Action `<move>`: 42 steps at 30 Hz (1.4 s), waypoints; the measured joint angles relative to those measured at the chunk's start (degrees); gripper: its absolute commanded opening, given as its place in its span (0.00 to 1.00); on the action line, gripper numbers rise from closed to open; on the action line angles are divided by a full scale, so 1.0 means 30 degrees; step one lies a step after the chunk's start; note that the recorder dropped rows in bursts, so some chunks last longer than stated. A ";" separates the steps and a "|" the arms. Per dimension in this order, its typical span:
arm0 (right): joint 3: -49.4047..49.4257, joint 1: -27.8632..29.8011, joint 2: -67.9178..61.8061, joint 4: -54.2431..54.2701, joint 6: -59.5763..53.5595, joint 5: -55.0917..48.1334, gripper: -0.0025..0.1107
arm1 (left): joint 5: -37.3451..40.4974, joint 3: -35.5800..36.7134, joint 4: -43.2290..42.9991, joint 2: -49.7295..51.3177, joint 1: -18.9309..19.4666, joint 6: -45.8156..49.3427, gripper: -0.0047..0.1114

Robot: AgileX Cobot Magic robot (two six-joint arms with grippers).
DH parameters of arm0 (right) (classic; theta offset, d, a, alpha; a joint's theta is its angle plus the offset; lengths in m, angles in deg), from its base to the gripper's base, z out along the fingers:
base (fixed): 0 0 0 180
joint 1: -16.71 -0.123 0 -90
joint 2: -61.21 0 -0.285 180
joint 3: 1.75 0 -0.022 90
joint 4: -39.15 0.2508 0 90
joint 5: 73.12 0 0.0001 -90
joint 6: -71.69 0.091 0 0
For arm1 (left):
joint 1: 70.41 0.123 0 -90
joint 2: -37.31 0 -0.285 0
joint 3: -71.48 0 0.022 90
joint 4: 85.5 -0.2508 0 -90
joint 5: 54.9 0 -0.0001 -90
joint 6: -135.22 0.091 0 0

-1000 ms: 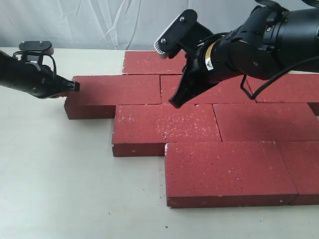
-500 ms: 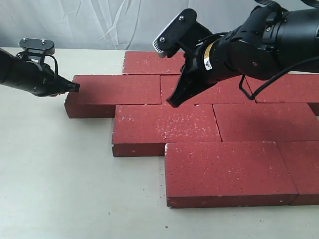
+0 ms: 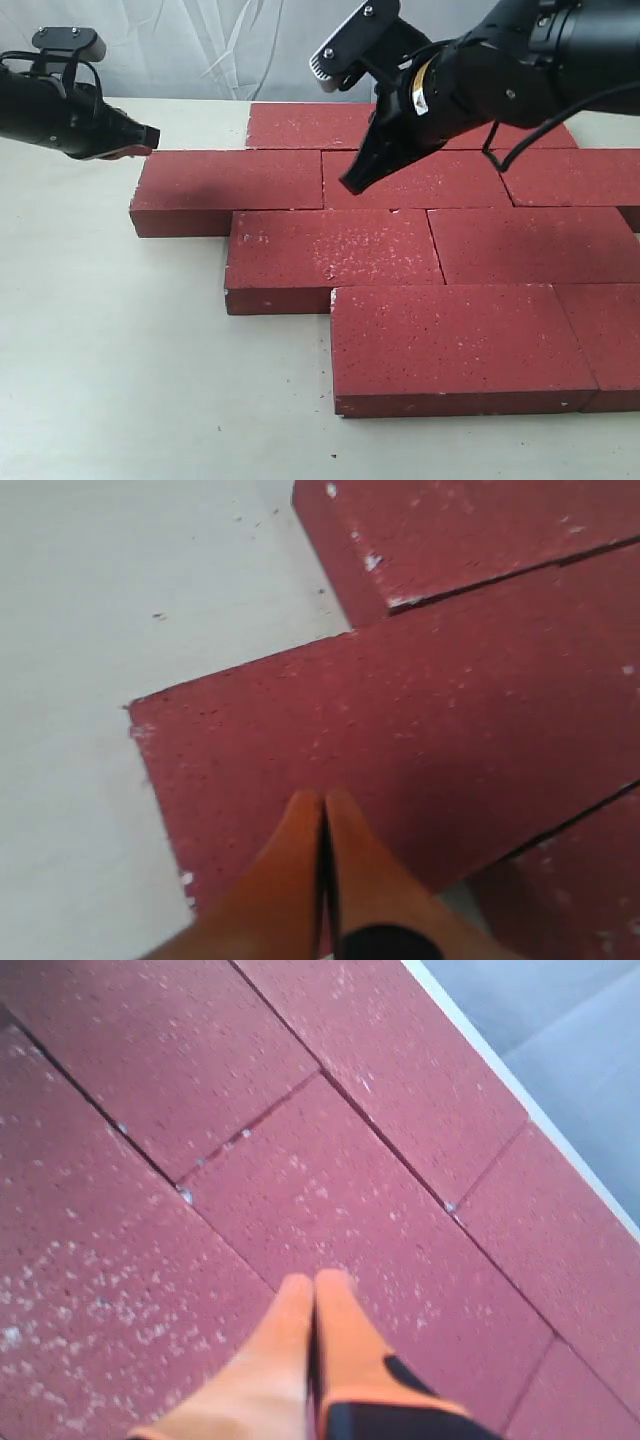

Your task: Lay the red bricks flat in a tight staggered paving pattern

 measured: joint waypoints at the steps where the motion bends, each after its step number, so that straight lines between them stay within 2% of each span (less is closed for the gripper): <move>1: -0.0285 0.0087 0.0000 0.0000 0.0000 -0.0809 0.01 | 0.0240 0.0000 0.0529 -0.0103 0.0000 0.0000 0.04; 4: -0.1173 0.0566 0.0039 0.0000 -0.0086 -0.4277 0.01 | 0.0746 0.0000 0.1565 -0.0409 0.0000 0.0000 0.04; 7: -0.1480 0.1387 0.0295 0.0000 -0.0207 -0.7154 0.01 | 0.1171 0.0000 0.0991 -0.0777 0.0000 -0.0954 0.04; 9: -0.1480 0.2274 0.0670 0.0000 -0.0236 -0.8618 0.01 | 0.1256 0.0000 -0.1415 -0.1304 0.0000 -0.2942 0.04; 14: -0.1480 0.4941 0.2048 0.0675 -0.0369 -1.0513 0.01 | 0.1184 0.0000 -1.1959 -0.3655 0.0000 -1.0849 0.04; 16: -0.1480 0.6024 0.2796 0.1215 -0.0369 -1.0552 0.01 | 0.1184 0.0000 -1.5007 -0.4801 0.0000 -1.3651 0.04; 19: -0.1508 0.7268 0.4009 0.2084 -0.0369 -1.0308 0.01 | 0.1298 0.0000 -1.7200 -0.6591 0.0000 -1.5668 0.04; 25: 0.0306 0.8944 0.6892 0.2721 -0.0512 -0.7606 0.01 | 0.1754 -0.0031 -1.6382 -0.9371 0.0000 -1.6087 0.04; 31: 0.4050 0.9389 1.0191 0.2840 -0.0369 -0.1998 0.01 | 0.1511 0.0779 -1.6140 -1.1447 0.0000 -1.5764 0.04; 42: 0.9594 0.9389 1.3681 0.3980 -0.0085 0.6106 0.01 | -0.1579 0.4995 -1.6069 -1.6698 0.0000 -1.5647 0.04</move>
